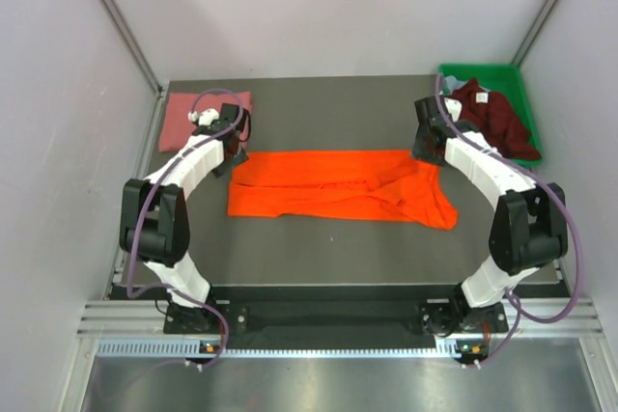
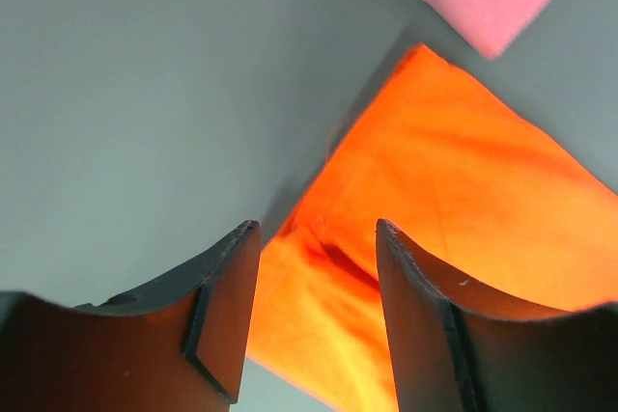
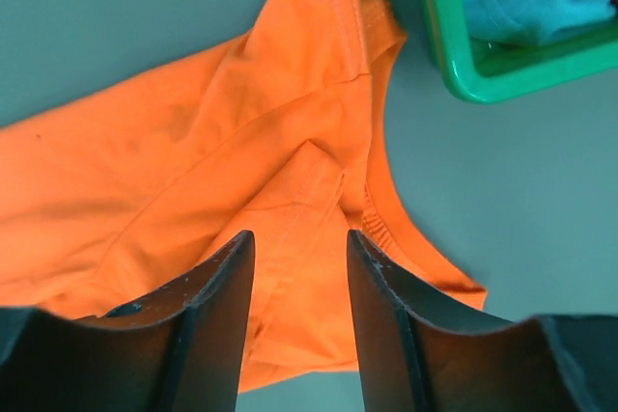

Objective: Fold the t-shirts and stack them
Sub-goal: Fold the tshirt

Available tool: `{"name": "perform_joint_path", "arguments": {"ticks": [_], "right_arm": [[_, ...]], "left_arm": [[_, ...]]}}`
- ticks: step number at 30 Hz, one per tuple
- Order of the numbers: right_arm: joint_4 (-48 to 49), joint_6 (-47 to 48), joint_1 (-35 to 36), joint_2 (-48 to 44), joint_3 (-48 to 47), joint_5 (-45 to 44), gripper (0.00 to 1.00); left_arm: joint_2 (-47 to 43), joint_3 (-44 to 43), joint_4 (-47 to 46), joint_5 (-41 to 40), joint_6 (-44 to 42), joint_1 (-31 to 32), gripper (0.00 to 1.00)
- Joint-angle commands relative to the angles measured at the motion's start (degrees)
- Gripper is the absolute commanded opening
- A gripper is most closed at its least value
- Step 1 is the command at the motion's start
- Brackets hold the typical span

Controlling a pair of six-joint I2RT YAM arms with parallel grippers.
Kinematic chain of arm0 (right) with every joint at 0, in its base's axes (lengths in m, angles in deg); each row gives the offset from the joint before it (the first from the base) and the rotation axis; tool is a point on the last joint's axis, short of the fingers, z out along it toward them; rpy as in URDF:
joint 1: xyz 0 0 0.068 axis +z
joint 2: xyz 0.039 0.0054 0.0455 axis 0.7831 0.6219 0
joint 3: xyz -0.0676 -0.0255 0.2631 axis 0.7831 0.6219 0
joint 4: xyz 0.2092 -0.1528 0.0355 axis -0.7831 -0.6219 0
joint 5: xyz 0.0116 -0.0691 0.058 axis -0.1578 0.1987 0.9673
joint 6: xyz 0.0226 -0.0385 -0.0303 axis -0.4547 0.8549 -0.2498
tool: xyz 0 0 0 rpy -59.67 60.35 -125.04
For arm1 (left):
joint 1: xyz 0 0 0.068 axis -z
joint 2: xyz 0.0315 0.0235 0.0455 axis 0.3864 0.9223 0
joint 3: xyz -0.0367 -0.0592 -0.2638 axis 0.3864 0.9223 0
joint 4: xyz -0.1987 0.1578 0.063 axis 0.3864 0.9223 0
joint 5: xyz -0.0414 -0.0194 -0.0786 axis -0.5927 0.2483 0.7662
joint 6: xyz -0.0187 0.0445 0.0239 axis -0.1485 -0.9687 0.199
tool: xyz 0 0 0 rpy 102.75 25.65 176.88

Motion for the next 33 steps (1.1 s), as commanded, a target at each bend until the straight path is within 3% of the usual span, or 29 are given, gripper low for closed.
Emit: {"name": "perform_joint_path", "arguments": {"ticks": [1,4,7,19,26,30,33], "right_arm": [[-8.21,-8.13,-1.47,-2.74,-3.21,1.19,0.44],[-9.36,-12.0,-2.52,-7.48,2.23,5.5,0.44],[-10.15,-14.56,-5.16,-12.41,8.03,8.4,0.43],[-6.57,-16.24,-11.4,-19.71,22.81,10.43,0.41],[0.3,-15.1,-11.58,-16.56,28.0,12.01,0.41],[1.0,-17.82,-11.58,-15.67,29.75,9.99,0.4],[2.06,-18.53,-11.58,-16.11,30.81,9.2,0.4]], "left_arm": [[-5.9,2.6,0.85,4.2,-1.5,-0.32,0.56],[-9.24,10.41,-4.85,14.92,-1.58,-0.32,0.53],[-11.35,17.53,-7.85,17.84,-0.62,-0.32,0.5],[-11.27,23.44,-8.91,16.35,0.79,-0.32,0.52],[-10.21,24.67,-9.78,13.1,0.97,-0.32,0.54],[-9.33,23.8,-8.91,9.67,0.62,-0.32,0.45],[-8.89,23.18,-8.73,9.58,-0.09,-0.41,0.19]]}}
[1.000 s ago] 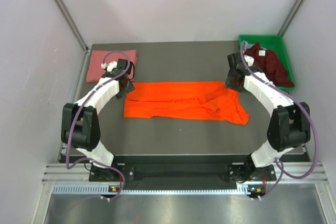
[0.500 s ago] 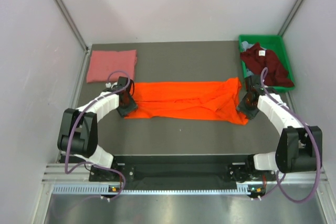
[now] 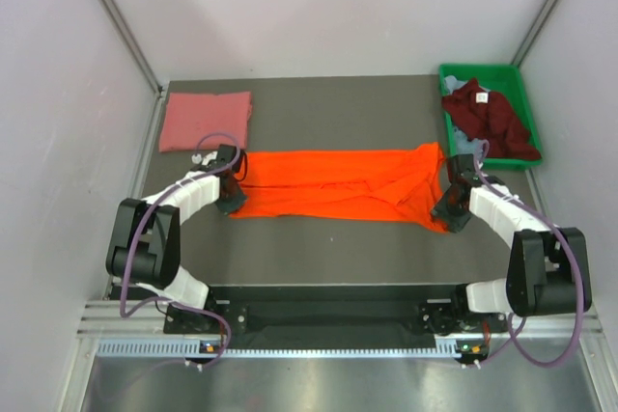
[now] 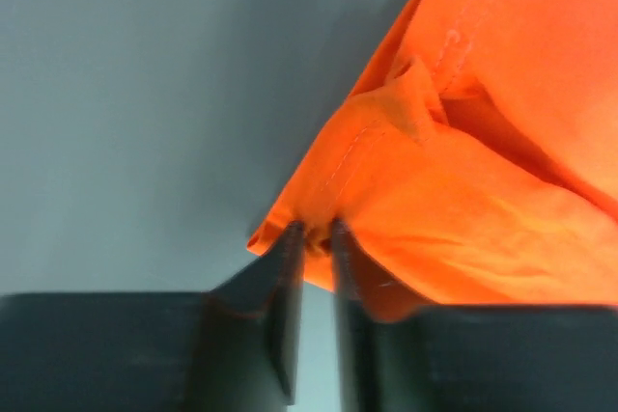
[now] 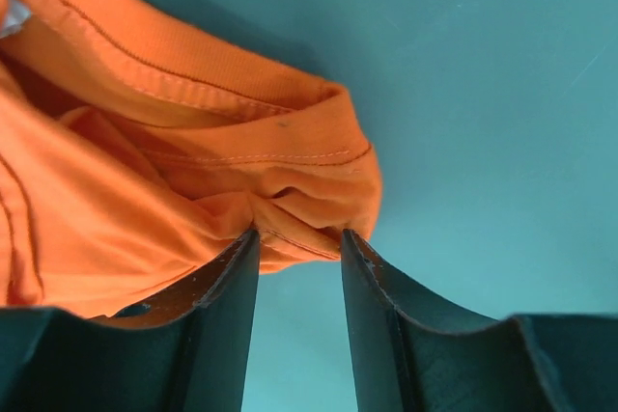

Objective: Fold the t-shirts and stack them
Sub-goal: Fold the tshirt

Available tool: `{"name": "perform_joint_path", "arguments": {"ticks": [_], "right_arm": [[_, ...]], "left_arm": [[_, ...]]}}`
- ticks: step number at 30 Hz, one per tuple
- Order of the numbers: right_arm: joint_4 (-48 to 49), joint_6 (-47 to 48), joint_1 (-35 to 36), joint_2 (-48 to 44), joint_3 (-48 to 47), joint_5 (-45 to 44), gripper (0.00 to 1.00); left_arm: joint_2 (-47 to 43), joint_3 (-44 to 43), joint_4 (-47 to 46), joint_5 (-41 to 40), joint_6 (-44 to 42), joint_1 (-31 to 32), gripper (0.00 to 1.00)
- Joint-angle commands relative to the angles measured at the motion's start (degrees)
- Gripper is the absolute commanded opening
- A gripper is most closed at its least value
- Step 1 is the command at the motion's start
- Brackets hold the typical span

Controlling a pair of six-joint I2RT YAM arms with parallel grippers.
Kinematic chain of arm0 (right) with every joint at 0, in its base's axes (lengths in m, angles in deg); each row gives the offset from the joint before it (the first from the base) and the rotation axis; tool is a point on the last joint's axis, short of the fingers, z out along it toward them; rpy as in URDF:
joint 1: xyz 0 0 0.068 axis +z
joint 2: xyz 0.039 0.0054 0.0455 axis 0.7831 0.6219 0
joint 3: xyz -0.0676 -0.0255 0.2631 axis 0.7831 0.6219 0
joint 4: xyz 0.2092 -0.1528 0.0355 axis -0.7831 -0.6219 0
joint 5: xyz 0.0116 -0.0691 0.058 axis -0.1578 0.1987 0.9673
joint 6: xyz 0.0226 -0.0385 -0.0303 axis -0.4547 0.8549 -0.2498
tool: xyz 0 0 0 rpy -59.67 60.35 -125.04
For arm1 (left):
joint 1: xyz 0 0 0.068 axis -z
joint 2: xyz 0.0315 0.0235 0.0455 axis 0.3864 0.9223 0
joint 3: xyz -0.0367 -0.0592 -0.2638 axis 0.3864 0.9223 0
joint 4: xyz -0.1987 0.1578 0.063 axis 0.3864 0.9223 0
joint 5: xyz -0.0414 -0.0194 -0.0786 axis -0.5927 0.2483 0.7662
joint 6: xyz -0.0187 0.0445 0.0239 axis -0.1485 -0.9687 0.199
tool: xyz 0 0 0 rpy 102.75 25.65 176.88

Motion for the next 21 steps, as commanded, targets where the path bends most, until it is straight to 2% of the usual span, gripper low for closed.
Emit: {"name": "perform_joint_path", "arguments": {"ticks": [1,2,9,15,17,18,21], "right_arm": [[2.83,-1.81,-0.78,-0.39,0.76,-1.69,0.4],[2.56,-1.72,-0.87,-0.48,0.67,-2.21,0.39],[-1.21,-0.58,-0.96,-5.48,0.76,-5.55,0.39],[-4.47,-0.31,-0.7,-11.02,-1.7,-5.65,0.37],[-4.12,-0.49,1.14,-12.34,-2.49,-4.25,0.36],[-3.33,-1.62,2.2,-12.52,-2.67,-3.89,0.36],[-1.23,-5.92,7.29,-11.3,-3.46,-1.52,0.36]], "left_arm": [[0.83,-0.71,-0.51,-2.7,-0.87,-0.3,0.06],[0.75,-0.8,-0.42,-2.79,-1.14,-0.3,0.0],[-2.59,-0.45,1.86,-8.94,-2.02,-0.56,0.0],[-4.0,0.52,3.0,-7.28,-0.88,-0.83,0.0],[-3.39,0.96,3.35,-6.75,-0.18,-0.83,0.09],[-3.21,1.05,4.4,-6.57,0.09,-0.83,0.28],[-3.56,0.35,6.43,-6.05,1.15,-0.91,0.52]]}}
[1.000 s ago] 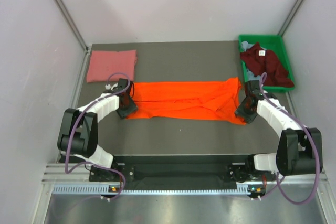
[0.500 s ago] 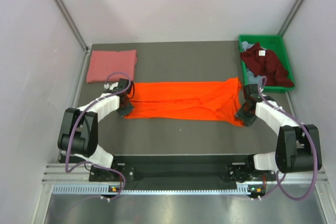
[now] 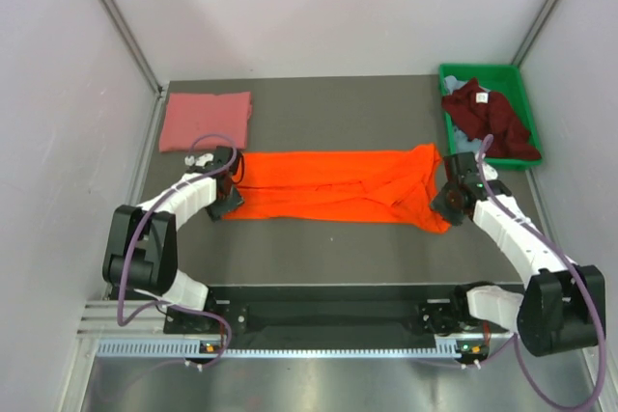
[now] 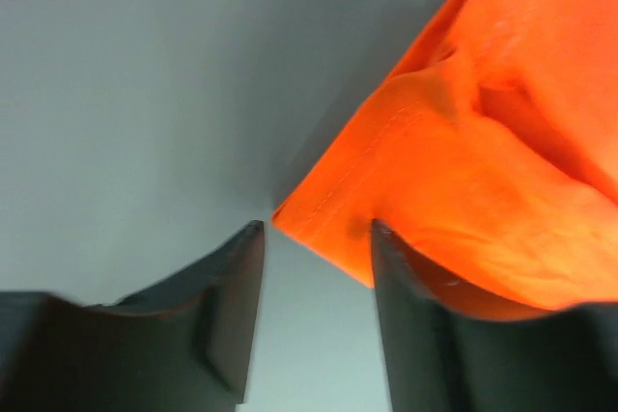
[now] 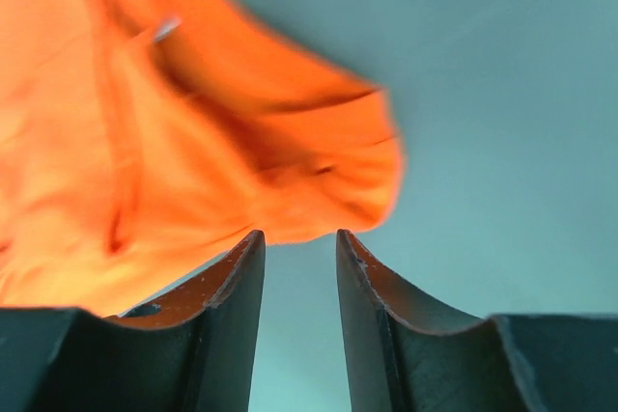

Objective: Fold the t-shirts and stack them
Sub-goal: Fold the tshirt

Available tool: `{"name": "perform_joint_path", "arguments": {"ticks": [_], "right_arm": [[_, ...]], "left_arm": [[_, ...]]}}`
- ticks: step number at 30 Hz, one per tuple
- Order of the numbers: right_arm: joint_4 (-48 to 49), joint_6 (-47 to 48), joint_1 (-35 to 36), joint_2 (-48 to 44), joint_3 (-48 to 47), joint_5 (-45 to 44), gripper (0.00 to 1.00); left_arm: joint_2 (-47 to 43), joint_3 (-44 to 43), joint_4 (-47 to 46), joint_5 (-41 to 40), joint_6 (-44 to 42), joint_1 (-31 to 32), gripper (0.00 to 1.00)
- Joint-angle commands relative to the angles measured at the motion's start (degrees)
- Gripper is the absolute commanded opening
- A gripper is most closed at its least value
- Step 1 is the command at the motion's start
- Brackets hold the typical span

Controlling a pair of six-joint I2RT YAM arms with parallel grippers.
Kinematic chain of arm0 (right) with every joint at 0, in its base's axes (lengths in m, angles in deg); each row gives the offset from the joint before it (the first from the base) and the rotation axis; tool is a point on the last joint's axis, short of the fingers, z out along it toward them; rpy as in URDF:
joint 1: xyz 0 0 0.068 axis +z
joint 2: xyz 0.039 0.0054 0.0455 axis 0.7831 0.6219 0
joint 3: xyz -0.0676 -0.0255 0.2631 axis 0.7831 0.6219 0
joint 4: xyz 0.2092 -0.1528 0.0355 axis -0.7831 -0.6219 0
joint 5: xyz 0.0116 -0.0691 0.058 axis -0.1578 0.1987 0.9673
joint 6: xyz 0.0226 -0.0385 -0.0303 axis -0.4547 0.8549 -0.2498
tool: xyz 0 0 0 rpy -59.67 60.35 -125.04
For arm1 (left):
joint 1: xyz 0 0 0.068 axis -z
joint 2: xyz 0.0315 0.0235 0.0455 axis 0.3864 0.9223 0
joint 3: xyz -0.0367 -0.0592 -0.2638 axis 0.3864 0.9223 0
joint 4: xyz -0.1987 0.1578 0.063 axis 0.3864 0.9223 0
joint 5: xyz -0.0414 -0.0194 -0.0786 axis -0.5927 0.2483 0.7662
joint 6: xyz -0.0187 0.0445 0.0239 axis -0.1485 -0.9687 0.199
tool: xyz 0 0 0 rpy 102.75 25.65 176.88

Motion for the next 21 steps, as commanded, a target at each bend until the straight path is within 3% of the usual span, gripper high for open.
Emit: {"name": "perform_joint_path", "arguments": {"ticks": [1,4,10,15,21], "right_arm": [[2.67,-4.77,6.5,2.01,-4.22,2.81,0.37],[2.68,-8.73,12.31,7.19,-9.56,2.03,0.39],[3.37,-14.97,15.76,12.92,-12.32,-1.04,0.43],[9.0,-20.67,16.72,14.59,-8.36,0.62,0.45],[7.79,-21.66,17.61,18.9,-11.26,1.15,0.47]], "left_arm": [[-2.48,-0.72,3.57,-0.69,0.28,-0.56,0.54],[-6.52,-4.59,4.1,0.27,-3.31,-0.56,0.63],[-10.93,-7.42,-0.02,5.62,-8.95,-0.56,0.64],[-8.74,-2.75,-9.07,24.24,-10.36,-0.83,0.65],[-3.82,-4.86,-8.12,24.18,-10.46,-1.0,0.66]]}}
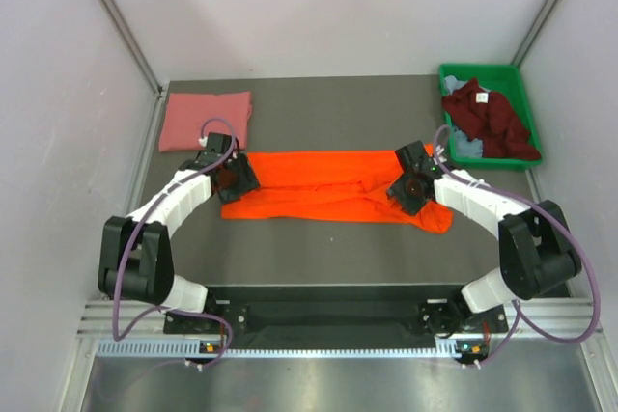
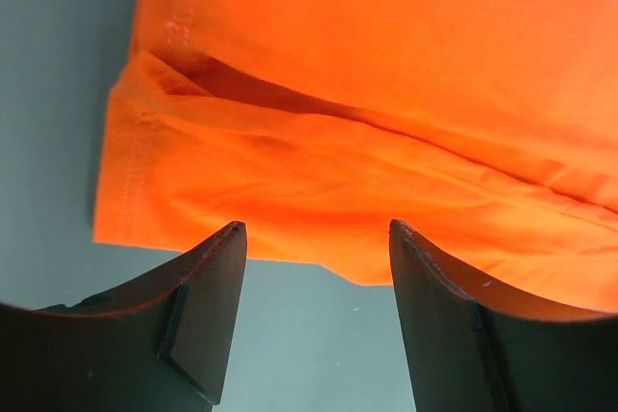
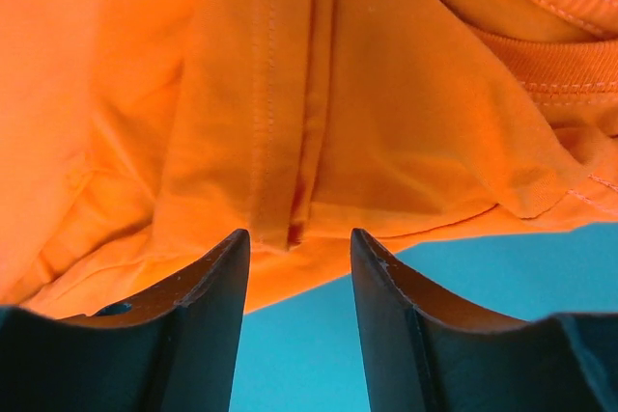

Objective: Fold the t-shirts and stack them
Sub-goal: Fold the tshirt

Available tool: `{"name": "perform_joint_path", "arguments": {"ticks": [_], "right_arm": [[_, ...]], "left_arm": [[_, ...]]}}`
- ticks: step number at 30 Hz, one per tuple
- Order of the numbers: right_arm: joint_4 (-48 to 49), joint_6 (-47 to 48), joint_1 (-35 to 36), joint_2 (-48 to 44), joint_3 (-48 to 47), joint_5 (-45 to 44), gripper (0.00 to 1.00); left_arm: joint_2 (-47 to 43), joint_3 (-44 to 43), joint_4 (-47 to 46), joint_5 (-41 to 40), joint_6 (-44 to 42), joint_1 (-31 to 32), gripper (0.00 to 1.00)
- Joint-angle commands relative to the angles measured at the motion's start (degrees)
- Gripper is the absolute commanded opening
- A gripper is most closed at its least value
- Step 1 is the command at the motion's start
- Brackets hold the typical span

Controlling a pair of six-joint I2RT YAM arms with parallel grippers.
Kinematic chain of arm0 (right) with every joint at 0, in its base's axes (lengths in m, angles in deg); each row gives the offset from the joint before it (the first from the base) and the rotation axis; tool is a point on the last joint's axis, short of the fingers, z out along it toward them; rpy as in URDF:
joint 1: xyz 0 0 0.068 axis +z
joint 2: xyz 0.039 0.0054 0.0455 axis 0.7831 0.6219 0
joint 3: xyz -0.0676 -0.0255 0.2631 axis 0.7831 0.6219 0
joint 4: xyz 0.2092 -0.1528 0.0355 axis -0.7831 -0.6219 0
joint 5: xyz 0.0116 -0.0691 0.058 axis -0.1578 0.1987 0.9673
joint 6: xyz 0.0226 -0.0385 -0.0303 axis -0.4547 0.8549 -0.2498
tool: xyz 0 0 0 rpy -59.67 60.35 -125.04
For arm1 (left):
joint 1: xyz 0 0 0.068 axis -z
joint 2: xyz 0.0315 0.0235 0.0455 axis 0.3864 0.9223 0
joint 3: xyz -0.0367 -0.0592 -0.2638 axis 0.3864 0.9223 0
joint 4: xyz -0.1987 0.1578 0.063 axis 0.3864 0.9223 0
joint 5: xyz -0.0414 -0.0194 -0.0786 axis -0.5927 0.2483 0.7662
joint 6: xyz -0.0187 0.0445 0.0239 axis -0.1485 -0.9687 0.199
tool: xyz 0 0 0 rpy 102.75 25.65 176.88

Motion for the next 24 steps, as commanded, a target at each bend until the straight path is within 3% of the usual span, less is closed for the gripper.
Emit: {"name": "perform_joint_path", "arguments": {"ticks": [1,8,20,24], "right_arm": [[-0.22,-2.29,1.04,1.63,-3.13,-1.58,0.47],[1.79,-4.14,1.04,3.57,-2.43,-2.55,0.48],[6.63,-4.23,1.04,4.72,-1.73,-2.47,0.38],[6.45,-4.14,1.04,4.89,-2.08,-2.03,0.39]], "left_arm": [[1.4,-1.08,-2.48,3.48,-1.23,-0.63,0.66],[1.5,-0.99,-2.74,4.89,0.26,-0.9,0.65],[0.54,0.32,-3.09,4.8,0.62,-0.9,0.64],[0.27,0.76,-3.09,4.98,0.88,-0.9,0.64]]}}
